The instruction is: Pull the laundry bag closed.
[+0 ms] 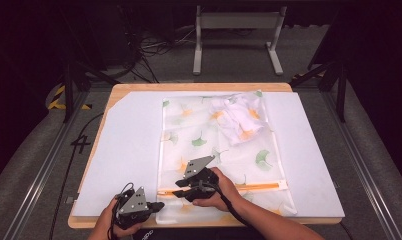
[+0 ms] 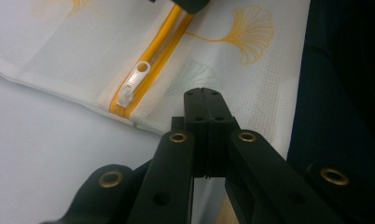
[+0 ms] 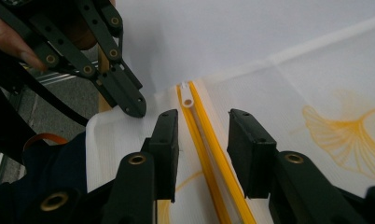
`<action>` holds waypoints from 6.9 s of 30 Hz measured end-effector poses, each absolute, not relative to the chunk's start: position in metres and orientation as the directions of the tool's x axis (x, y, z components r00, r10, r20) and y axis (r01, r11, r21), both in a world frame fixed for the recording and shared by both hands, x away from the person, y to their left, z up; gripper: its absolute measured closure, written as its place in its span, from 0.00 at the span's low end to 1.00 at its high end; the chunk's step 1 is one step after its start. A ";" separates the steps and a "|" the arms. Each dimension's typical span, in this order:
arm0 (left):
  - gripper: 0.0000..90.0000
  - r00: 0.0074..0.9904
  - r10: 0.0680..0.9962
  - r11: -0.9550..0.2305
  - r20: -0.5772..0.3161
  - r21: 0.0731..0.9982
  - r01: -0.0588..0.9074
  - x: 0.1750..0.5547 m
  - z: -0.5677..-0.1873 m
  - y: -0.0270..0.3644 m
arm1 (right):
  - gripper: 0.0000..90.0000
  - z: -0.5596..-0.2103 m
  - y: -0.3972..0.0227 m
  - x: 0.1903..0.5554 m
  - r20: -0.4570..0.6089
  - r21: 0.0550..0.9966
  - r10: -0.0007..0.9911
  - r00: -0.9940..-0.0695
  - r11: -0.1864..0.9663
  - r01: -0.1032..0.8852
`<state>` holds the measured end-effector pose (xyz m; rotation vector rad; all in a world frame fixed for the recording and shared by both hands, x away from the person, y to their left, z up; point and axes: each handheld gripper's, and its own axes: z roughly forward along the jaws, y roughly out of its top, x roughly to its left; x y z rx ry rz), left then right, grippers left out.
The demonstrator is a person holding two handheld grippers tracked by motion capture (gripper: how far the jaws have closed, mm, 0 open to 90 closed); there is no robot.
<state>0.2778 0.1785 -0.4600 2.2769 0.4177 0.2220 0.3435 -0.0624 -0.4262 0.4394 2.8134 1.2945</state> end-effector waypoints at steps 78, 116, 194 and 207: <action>1.00 0.900 0.436 -0.615 0.013 0.734 0.287 0.289 -0.459 0.176 | 1.00 -0.442 -0.030 0.349 0.151 0.711 0.246 -0.957 0.646 0.278; 1.00 0.890 0.455 -0.580 -0.036 0.746 0.326 0.291 -0.461 0.179 | 1.00 -0.439 -0.043 0.341 0.071 0.670 0.286 -0.956 0.696 0.258; 1.00 0.895 0.443 -0.578 -0.040 0.750 0.320 0.292 -0.462 0.180 | 1.00 -0.430 -0.132 0.347 0.023 0.632 0.374 -0.927 0.713 0.303; 1.00 0.894 0.445 -0.575 -0.046 0.751 0.325 0.292 -0.462 0.180 | 1.00 -0.426 -0.152 0.345 0.011 0.634 0.392 -0.920 0.709 0.310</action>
